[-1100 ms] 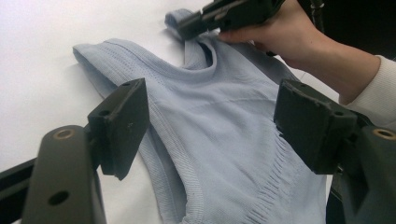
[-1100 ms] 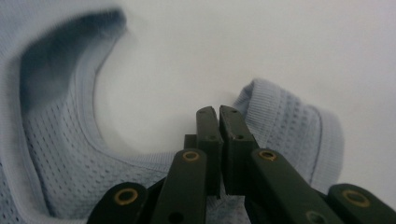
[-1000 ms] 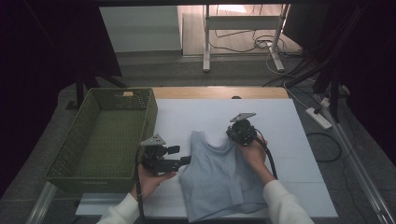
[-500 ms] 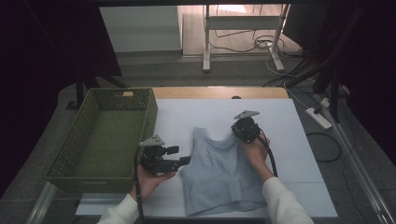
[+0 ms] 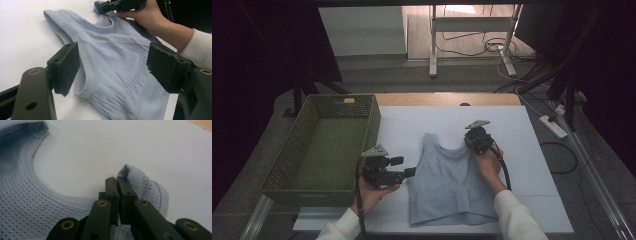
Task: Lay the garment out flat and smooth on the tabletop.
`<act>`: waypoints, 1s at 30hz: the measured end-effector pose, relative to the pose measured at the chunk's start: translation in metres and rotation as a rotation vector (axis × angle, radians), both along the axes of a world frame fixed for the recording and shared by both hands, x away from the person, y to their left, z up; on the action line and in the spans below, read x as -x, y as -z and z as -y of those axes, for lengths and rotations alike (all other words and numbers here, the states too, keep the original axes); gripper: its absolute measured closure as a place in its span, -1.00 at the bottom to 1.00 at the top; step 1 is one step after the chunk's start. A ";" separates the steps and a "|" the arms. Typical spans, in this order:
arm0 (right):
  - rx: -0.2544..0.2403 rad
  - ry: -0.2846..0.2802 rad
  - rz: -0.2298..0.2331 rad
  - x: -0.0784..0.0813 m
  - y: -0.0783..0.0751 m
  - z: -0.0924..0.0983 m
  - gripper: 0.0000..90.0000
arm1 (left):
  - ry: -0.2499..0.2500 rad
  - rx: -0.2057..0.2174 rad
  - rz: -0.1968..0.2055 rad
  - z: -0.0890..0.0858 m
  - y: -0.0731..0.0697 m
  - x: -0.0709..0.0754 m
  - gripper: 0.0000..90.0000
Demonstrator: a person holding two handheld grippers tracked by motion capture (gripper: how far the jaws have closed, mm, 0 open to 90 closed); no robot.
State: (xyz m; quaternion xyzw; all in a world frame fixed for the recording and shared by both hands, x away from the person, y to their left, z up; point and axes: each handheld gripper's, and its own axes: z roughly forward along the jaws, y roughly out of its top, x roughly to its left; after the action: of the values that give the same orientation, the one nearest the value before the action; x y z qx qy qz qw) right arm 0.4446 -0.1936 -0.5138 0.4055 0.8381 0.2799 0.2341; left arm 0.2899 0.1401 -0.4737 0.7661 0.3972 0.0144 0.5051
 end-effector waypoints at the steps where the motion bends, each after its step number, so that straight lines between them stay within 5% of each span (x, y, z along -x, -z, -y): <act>1: -0.003 -0.002 -0.003 0.000 0.001 0.000 0.94 | 0.000 0.000 0.000 0.000 0.000 0.000 -0.41; 7: -0.019 -0.007 -0.015 0.000 0.001 0.001 0.90 | 0.001 -0.001 -0.001 0.001 0.000 0.000 -0.41; 15: -0.100 -0.031 0.012 0.003 -0.006 0.001 0.47 | 0.003 0.000 0.001 0.001 0.000 0.000 -0.41; 30: -0.184 -0.108 0.004 0.014 -0.017 -0.004 0.16 | 0.005 0.001 0.000 0.001 0.000 -0.002 -0.41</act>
State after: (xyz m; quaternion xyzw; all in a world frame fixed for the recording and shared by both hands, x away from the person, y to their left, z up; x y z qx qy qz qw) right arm 0.4301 -0.1898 -0.4971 0.3789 0.8291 0.3687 0.1820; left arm 0.2920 0.1395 -0.4734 0.7668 0.3953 0.0129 0.5056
